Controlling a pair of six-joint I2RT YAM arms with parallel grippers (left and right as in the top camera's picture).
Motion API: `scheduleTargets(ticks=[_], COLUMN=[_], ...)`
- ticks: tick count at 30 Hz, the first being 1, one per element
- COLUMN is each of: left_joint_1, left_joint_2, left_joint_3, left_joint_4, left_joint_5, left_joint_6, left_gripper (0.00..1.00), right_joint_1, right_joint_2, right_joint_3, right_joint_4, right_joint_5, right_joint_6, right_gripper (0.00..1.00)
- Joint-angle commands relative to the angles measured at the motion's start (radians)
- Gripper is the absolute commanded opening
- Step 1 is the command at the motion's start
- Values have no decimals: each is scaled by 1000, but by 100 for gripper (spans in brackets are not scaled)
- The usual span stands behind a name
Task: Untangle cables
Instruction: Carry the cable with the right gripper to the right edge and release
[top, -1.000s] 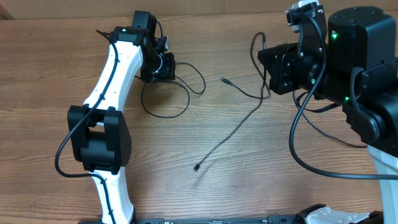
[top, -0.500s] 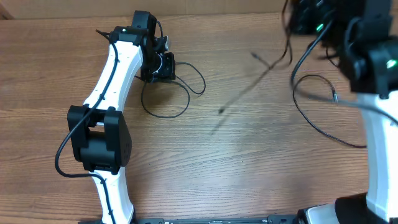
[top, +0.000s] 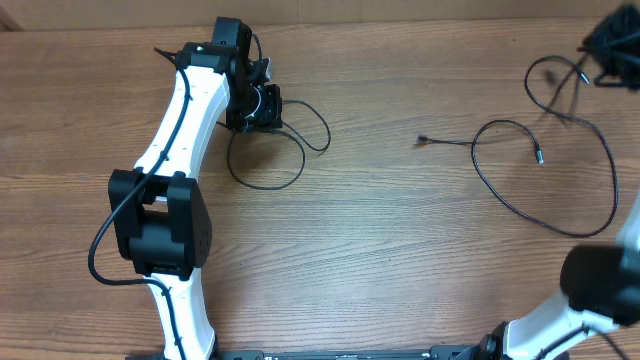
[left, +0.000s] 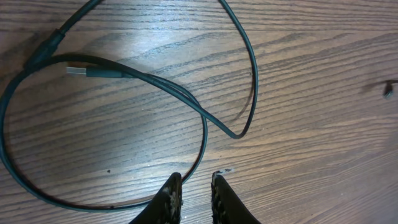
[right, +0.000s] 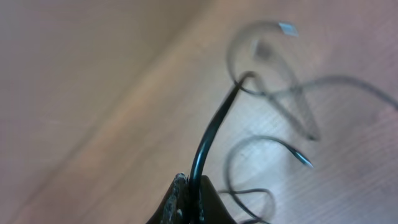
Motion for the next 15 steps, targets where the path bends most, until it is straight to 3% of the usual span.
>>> scheduleTargets(ticks=[1, 8, 15], left_joint_1=[4, 4, 4], left_joint_2=[-2, -2, -2], left_joint_3=[-5, -5, -5], left_joint_4=[2, 5, 5], left_joint_5=[-6, -6, -6], left_joint_6=[5, 5, 5], left_gripper=[18, 18, 17], right_joint_1=[-74, -236, -338], right_joint_2=[74, 175, 181], right_joint_3=[11, 11, -53], right_joint_4=[-95, -263, -293], right_joint_5=[-35, -3, 105], right_joint_6=[11, 19, 50], right_gripper=[4, 4, 4])
